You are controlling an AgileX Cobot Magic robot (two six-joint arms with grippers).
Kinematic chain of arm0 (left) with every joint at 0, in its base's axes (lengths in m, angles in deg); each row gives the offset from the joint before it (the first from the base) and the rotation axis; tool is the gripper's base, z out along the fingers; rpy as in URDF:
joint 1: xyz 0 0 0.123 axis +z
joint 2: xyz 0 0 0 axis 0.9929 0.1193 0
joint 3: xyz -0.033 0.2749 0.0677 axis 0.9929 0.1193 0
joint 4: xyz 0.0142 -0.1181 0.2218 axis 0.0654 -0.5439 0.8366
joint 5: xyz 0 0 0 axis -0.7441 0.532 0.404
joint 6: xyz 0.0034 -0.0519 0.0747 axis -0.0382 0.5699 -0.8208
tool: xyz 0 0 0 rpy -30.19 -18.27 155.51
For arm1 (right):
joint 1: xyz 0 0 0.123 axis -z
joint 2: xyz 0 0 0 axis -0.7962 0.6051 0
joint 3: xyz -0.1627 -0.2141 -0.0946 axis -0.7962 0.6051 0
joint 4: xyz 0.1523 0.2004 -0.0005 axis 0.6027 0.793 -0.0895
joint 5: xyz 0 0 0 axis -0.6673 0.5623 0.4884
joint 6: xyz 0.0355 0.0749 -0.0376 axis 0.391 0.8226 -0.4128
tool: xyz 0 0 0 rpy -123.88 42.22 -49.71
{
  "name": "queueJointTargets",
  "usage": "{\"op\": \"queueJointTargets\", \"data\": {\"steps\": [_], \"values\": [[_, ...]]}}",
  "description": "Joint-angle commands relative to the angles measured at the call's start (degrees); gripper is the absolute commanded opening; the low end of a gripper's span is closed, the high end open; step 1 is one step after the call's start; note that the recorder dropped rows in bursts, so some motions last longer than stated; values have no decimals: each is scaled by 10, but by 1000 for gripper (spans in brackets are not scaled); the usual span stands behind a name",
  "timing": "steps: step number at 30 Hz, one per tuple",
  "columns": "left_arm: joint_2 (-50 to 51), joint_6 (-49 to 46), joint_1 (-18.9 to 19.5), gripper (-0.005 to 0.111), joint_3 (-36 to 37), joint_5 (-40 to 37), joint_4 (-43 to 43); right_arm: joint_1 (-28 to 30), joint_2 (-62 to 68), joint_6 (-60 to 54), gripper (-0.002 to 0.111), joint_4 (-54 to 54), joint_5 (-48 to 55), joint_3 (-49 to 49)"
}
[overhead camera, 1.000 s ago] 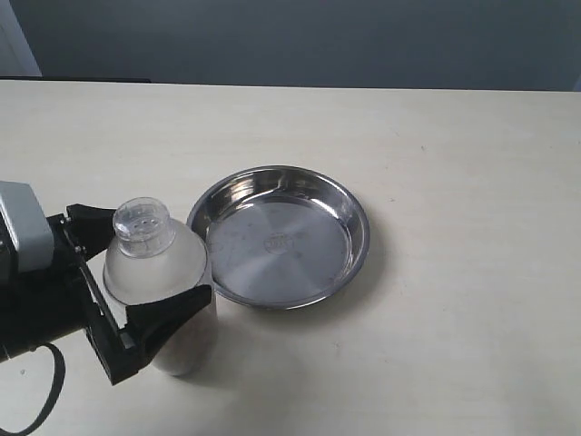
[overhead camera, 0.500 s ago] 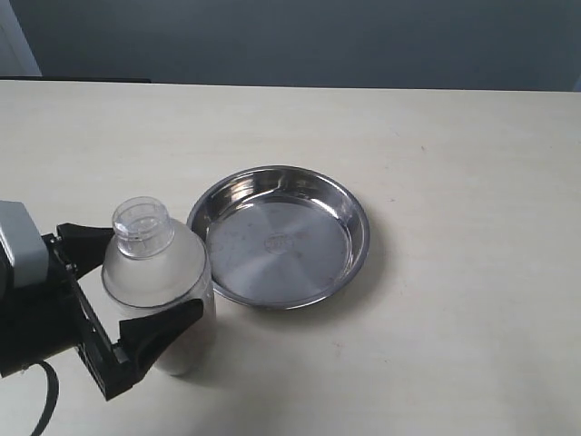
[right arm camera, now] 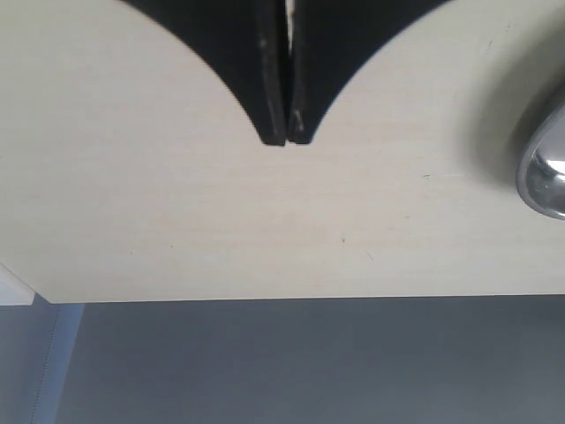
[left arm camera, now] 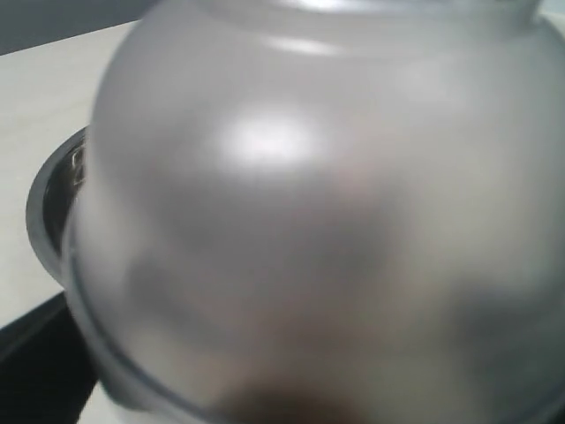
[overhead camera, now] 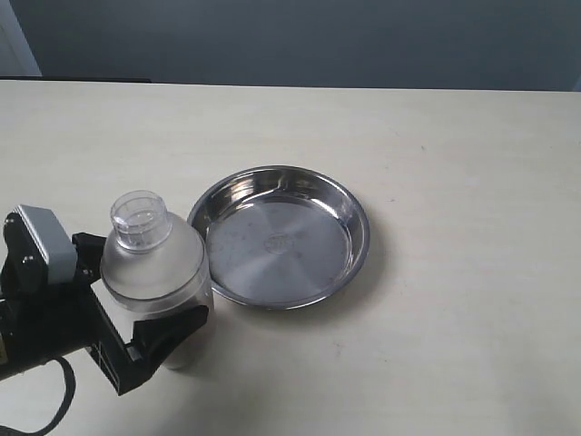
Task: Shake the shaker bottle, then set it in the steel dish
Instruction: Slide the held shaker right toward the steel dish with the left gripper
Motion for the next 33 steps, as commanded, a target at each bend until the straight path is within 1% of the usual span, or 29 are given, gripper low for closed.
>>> {"op": "queueJointTargets", "data": {"steps": [1, 16, 25, 29, 33], "values": [[3, -3, -5, 105, -6, 5, -11, 1, -2, 0, -1, -1, -7, 1], [3, 33, -5, 105, -8, 5, 0, 1, -2, 0, -1, -1, -7, 1], [3, 36, -5, 105, -38, 5, -9, 1, -2, 0, -1, -1, -7, 1], [20, 46, -5, 105, -39, 5, -33, 1, -2, 0, -1, -1, -7, 1], [45, 47, -5, 105, -47, 5, -19, 1, -2, 0, -1, -1, -7, 1]]}}
